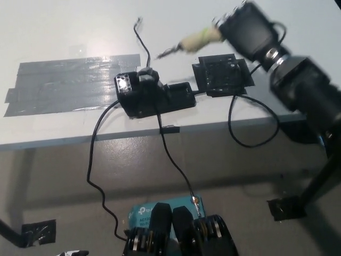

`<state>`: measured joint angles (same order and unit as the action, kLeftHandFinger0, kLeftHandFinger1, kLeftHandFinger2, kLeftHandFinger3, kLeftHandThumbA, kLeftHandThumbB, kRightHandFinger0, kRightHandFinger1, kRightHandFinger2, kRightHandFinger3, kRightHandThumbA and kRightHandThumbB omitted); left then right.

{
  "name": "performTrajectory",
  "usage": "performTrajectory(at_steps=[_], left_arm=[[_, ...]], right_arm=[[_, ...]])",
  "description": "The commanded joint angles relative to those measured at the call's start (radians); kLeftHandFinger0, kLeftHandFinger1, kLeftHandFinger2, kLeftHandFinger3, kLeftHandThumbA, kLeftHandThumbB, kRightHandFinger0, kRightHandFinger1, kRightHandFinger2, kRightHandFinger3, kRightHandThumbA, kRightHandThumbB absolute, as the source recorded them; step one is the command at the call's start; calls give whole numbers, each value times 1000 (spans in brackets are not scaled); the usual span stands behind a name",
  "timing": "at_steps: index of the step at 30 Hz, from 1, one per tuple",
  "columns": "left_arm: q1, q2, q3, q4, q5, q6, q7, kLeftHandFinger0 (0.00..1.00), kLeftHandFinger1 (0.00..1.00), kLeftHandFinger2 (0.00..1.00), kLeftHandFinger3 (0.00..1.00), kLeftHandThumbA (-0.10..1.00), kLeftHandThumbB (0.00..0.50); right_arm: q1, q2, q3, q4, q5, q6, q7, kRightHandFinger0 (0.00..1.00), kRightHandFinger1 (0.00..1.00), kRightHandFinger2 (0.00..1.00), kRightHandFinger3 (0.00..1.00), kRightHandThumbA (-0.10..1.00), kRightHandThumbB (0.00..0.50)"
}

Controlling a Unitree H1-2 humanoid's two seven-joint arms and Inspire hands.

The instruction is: The robot uses its right hand to grab the soldering gun kept on the middle of the table and pulls it out of its base and keep it on the right side of the base

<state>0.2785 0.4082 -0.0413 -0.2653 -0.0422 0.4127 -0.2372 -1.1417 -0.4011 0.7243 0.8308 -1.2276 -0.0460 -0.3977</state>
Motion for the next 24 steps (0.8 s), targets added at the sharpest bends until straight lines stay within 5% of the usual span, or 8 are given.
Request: performTrajectory(at_steps=[1,7,11,13,15,19,20,24], left_arm=[[5,33,0,-19,17,-6,-19,314,354,431,766,755,252],[6,33,6,-11,14,-7,-20,282,340,441,773,759,268],[5,33,8,-13,17,-5,-18,273,335,439,776,762,268],[4,35,3,-10,20,-19,-21,259,320,405,765,755,250],[4,31,4,-10,17,-20,-21,248,314,402,761,744,263],[4,32,4,-13,19,-21,-21,271,323,397,765,751,269],[5,31,5,-22,20,-13,-18,274,324,398,758,747,264],[-3,33,3,-18,25,-9,-19,284,333,405,754,738,251]], right_arm=[[-97,-24,-29,12,18,-26,-93,0,0,74,319,-100,280],[-87,-41,-78,-7,47,-12,-85,0,0,0,213,-100,157],[-66,-34,-111,3,72,2,-70,0,0,0,241,-100,151],[-12,-24,-138,-64,69,138,150,0,0,8,215,82,25],[22,-11,-166,-94,94,181,235,0,38,123,293,-65,161],[65,4,-172,-128,76,268,363,0,81,202,289,-69,103],[74,8,-164,-129,57,292,397,0,92,221,292,12,15],[128,38,-183,-137,86,341,489,0,73,237,224,-34,32]])
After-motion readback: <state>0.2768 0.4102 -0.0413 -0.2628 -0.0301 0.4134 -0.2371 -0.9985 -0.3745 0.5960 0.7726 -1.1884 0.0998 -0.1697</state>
